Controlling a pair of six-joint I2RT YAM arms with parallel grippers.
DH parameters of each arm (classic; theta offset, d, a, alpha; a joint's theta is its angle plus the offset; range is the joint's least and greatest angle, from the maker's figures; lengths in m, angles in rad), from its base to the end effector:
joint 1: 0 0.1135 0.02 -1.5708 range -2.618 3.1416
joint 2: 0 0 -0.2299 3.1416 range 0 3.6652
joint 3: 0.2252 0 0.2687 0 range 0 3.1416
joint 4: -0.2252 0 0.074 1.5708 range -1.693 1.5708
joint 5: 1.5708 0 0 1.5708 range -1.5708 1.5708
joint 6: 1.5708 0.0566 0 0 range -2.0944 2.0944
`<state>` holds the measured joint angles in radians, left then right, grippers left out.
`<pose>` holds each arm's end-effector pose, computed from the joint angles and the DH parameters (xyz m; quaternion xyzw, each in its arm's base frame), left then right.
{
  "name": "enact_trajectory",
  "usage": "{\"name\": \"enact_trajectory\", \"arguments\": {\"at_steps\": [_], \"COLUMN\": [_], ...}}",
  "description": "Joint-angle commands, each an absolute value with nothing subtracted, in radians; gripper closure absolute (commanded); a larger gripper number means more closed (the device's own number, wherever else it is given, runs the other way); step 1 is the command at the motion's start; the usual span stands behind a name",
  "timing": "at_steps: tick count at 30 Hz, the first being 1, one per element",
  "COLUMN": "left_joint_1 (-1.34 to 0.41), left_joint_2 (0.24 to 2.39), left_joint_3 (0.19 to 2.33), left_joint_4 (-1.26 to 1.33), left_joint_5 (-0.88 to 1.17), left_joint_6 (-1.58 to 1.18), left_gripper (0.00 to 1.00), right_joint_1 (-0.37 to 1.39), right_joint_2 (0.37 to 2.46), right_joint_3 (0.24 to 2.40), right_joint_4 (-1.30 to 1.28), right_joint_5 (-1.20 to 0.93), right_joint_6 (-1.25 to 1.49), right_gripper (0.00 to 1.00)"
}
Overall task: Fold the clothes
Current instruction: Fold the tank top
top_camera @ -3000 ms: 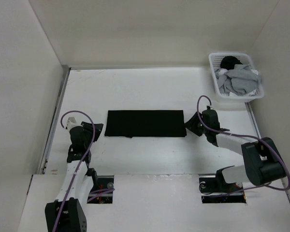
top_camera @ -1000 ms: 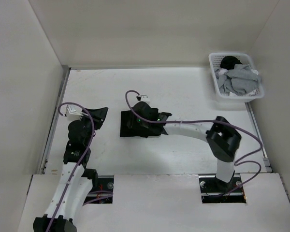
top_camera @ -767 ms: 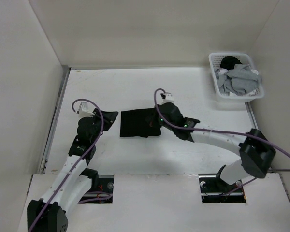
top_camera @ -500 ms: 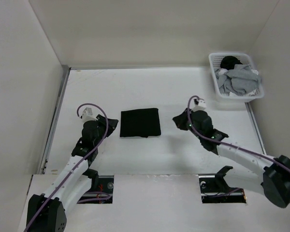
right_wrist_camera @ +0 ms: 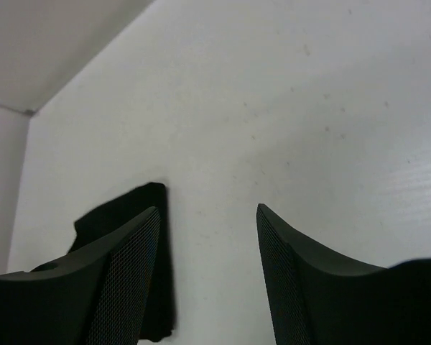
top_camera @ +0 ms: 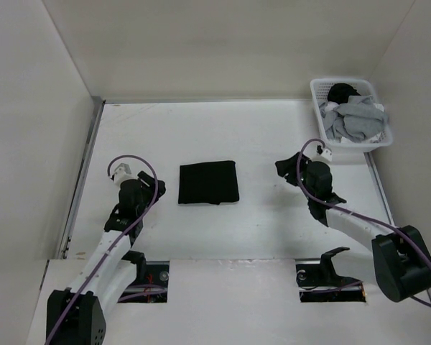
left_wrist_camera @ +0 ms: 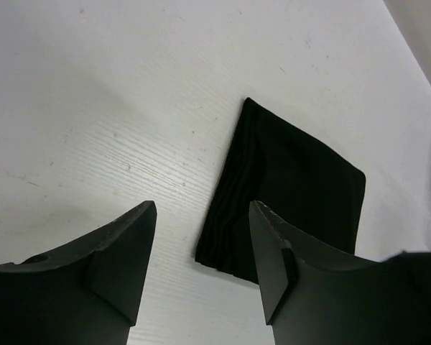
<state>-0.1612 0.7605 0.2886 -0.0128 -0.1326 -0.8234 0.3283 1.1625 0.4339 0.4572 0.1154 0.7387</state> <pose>0.2274 -0.0294 0.1457 -0.3101 0.7967 -0.1937 0.4812 0.2762 0.0872 0.1600 0.1961 0.7712 0.2676 0.5434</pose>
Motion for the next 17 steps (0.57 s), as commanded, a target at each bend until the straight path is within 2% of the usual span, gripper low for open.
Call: {"name": "enact_trajectory", "arguments": {"at_steps": [1,6,10,14,17], "left_joint_1": [-0.15,-0.154,-0.162,-0.18,-0.183], "left_joint_2": [0.796,0.834,0.839,0.853,0.847], "left_joint_3": [0.333,0.342,0.348,0.362,0.37], "left_joint_4": [0.014,0.023,0.037,0.04,0.029], "left_joint_5": [-0.138,-0.123,-0.121,-0.135,-0.152], "left_joint_6": [-0.785,-0.781,-0.779,-0.775,-0.775], "left_gripper": [0.47,0.45,0.46,0.54,0.51], "right_joint_1": [0.323,0.318,0.315,0.318,0.315], "right_joint_2": [1.183,1.158,1.166,1.175,1.17], "right_joint_3": [0.417,0.405,0.405,0.41,0.41], "right_joint_4": [0.542,0.549,0.549,0.549,0.548], "right_joint_5": [0.097,0.106,0.098,0.094,0.094], "right_joint_6": [0.759,0.765,0.767,0.769,0.769], "right_gripper": [0.39,0.39,0.45,0.52,0.53]}}
